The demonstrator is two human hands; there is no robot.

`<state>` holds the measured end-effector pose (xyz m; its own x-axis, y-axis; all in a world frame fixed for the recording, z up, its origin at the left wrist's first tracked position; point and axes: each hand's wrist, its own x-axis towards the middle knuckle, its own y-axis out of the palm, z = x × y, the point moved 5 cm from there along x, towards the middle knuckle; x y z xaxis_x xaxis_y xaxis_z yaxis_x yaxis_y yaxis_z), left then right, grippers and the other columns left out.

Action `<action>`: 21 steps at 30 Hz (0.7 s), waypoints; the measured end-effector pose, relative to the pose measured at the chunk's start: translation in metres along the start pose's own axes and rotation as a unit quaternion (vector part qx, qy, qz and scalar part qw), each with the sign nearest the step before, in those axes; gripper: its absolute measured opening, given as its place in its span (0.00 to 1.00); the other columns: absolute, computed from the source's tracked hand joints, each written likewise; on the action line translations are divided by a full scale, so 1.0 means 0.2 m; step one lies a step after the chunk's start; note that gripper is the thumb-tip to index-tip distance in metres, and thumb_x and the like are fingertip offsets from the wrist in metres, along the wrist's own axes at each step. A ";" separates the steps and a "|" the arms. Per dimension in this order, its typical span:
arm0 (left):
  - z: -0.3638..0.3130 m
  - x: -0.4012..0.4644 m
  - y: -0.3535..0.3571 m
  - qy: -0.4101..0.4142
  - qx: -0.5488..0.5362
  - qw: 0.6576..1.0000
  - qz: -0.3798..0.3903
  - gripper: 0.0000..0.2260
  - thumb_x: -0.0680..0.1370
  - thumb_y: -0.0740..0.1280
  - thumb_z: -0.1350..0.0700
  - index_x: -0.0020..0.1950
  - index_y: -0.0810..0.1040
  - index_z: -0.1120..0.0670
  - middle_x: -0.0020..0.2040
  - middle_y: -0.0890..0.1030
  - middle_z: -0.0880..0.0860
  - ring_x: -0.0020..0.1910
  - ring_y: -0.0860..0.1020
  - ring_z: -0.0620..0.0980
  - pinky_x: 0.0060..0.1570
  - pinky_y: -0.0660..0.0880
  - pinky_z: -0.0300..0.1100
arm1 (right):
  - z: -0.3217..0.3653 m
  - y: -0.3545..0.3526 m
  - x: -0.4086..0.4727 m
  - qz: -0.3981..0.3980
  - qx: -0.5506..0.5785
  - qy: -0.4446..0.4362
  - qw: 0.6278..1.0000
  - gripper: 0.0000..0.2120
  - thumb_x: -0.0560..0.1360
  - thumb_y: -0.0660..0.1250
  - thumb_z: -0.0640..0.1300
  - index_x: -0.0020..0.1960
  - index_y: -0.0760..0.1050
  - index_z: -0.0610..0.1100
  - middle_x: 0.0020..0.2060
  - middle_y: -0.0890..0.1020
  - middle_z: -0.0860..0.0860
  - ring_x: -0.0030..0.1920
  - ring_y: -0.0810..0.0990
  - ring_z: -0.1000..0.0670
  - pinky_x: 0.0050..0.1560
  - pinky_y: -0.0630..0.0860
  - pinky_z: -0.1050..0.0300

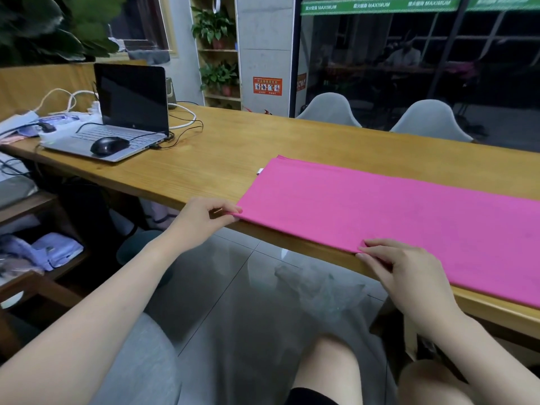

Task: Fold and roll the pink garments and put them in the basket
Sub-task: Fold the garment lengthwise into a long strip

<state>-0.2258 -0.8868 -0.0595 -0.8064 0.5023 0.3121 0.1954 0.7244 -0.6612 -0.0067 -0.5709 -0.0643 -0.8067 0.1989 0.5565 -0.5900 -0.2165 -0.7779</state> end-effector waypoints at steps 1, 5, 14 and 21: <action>0.00 0.01 0.00 0.000 0.010 1.000 0.000 0.06 0.78 0.73 0.54 0.53 0.86 0.45 0.52 0.85 0.40 0.58 0.80 0.39 0.63 0.75 0.45 | 0.00 -0.01 0.02 0.007 -0.004 -0.005 1.000 0.03 0.75 0.74 0.50 0.47 0.87 0.52 0.47 0.86 0.59 0.46 0.86 0.51 0.39 0.82 0.50; -0.03 0.04 -0.03 -0.003 0.017 1.000 -0.007 0.04 0.80 0.70 0.53 0.52 0.84 0.45 0.49 0.84 0.42 0.56 0.79 0.42 0.59 0.74 0.46 | 0.01 -0.04 0.05 0.014 -0.063 -0.048 0.997 0.04 0.77 0.71 0.48 0.45 0.81 0.49 0.39 0.80 0.56 0.39 0.81 0.47 0.30 0.76 0.51; -0.11 0.18 -0.05 -0.030 -0.127 0.989 -0.061 0.04 0.80 0.71 0.56 0.52 0.85 0.53 0.47 0.87 0.48 0.49 0.82 0.42 0.49 0.74 0.32 | -0.11 -0.14 0.16 -0.084 -0.108 -0.019 0.990 0.16 0.82 0.58 0.52 0.45 0.76 0.42 0.36 0.77 0.47 0.36 0.78 0.39 0.33 0.74 0.46; -0.15 0.48 0.00 -0.057 -0.227 0.966 -0.106 0.07 0.81 0.70 0.56 0.56 0.84 0.58 0.49 0.87 0.54 0.47 0.82 0.42 0.48 0.76 0.32 | -0.32 -0.17 0.58 0.005 -0.084 -0.037 0.996 0.15 0.81 0.60 0.56 0.46 0.77 0.47 0.40 0.81 0.50 0.40 0.80 0.42 0.36 0.74 0.49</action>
<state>-0.2856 -0.8241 -0.0087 -0.9061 0.2835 0.3139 0.2230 0.9508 -0.2150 -0.0778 -0.4803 0.0075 -0.8161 0.1256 0.5641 -0.5734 -0.0531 -0.8176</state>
